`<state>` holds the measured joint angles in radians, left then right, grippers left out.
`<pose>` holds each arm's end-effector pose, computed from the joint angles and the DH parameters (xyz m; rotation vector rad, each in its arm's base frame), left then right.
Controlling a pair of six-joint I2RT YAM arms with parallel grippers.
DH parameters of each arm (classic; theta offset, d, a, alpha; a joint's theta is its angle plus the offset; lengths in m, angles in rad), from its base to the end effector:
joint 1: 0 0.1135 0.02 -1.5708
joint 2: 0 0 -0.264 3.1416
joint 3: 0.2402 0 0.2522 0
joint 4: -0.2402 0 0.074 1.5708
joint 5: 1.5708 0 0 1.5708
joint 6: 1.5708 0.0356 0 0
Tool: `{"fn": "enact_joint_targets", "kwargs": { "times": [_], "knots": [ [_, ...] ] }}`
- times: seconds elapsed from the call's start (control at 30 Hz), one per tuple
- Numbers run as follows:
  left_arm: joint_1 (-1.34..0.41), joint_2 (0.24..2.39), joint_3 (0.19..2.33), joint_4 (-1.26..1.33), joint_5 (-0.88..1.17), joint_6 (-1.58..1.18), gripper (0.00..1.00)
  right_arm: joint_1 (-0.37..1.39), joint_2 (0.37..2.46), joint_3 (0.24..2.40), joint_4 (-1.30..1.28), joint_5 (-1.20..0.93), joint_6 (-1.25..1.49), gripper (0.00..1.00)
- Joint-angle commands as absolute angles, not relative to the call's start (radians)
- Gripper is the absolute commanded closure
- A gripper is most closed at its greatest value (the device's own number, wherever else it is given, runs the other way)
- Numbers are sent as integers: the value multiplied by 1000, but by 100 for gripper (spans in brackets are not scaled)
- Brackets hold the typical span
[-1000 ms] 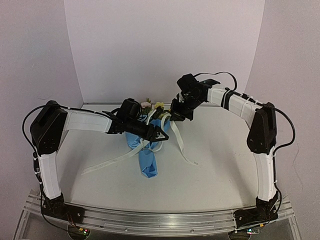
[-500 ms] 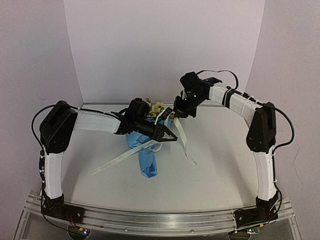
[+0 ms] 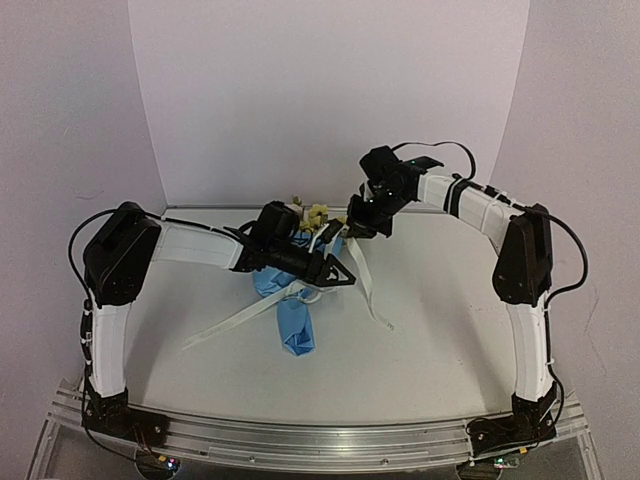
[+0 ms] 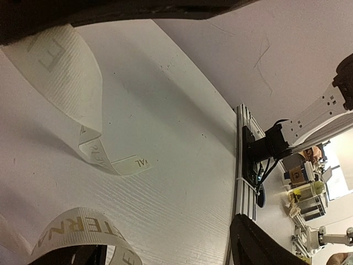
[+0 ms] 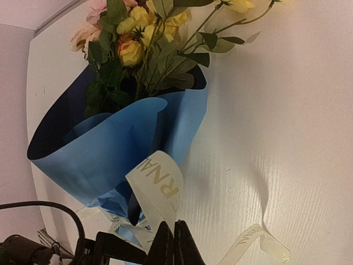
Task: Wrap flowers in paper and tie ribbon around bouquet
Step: Cross the half-tied ribbon over the folded bouquet.
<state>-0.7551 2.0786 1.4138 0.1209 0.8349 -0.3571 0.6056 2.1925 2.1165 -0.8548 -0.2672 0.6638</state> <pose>0.3183 -0.3358 0.1896 0.9884 2.0775 -1.5051 0.3953 0.2851 0.2824 -0.0411 2.6664 0.8118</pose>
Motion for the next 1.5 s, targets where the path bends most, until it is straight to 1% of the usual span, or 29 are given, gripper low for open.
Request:
{"fn": "enact_joint_targets", "kwargs": {
  "times": [0.0, 0.13, 0.27, 0.47, 0.53, 0.6, 0.73, 0.83, 0.93, 0.97, 1.03, 1.1, 1.13, 1.23, 1.37, 1.47],
  "knots": [
    [-730, 1982, 1375, 218, 836, -391, 21, 611, 2140, 2078, -856, -275, 647, 100],
    [-721, 1948, 1330, 256, 812, -404, 21, 611, 2124, 2053, -854, -269, 646, 100],
    [-715, 1921, 1317, 225, 760, -380, 21, 611, 2116, 2034, -854, -254, 646, 100],
    [-704, 1891, 1296, 216, 771, -374, 20, 616, 2118, 2041, -854, -248, 650, 100],
    [-704, 1893, 1299, 215, 775, -374, 22, 621, 2124, 2052, -854, -250, 649, 100],
    [-704, 1904, 1316, 192, 773, -369, 26, 625, 2127, 2057, -855, -246, 649, 100],
    [-713, 1931, 1380, 89, 763, -311, 41, 624, 2118, 2044, -856, -220, 652, 100],
    [-731, 1965, 1446, 22, 791, -274, 58, 623, 2103, 2020, -855, -200, 648, 100],
    [-734, 2000, 1492, 19, 821, -279, 72, 618, 2092, 2000, -853, -211, 635, 100],
    [-736, 2016, 1511, 10, 824, -277, 76, 616, 2089, 1991, -852, -219, 626, 100],
    [-747, 2042, 1558, -33, 825, -261, 78, 607, 2085, 1979, -849, -235, 610, 100],
    [-758, 2067, 1598, -59, 832, -255, 78, 598, 2082, 1968, -848, -250, 605, 100],
    [-759, 2083, 1614, -69, 835, -255, 76, 594, 2080, 1965, -846, -253, 601, 100],
    [-760, 2113, 1630, -90, 820, -255, 63, 589, 2076, 1957, -846, -257, 592, 100],
    [-759, 2073, 1547, -34, 768, -260, 48, 586, 2075, 1950, -840, -280, 585, 100],
    [-759, 2013, 1469, 76, 744, -266, 42, 586, 2079, 1949, -829, -287, 587, 100]
  ]
}}
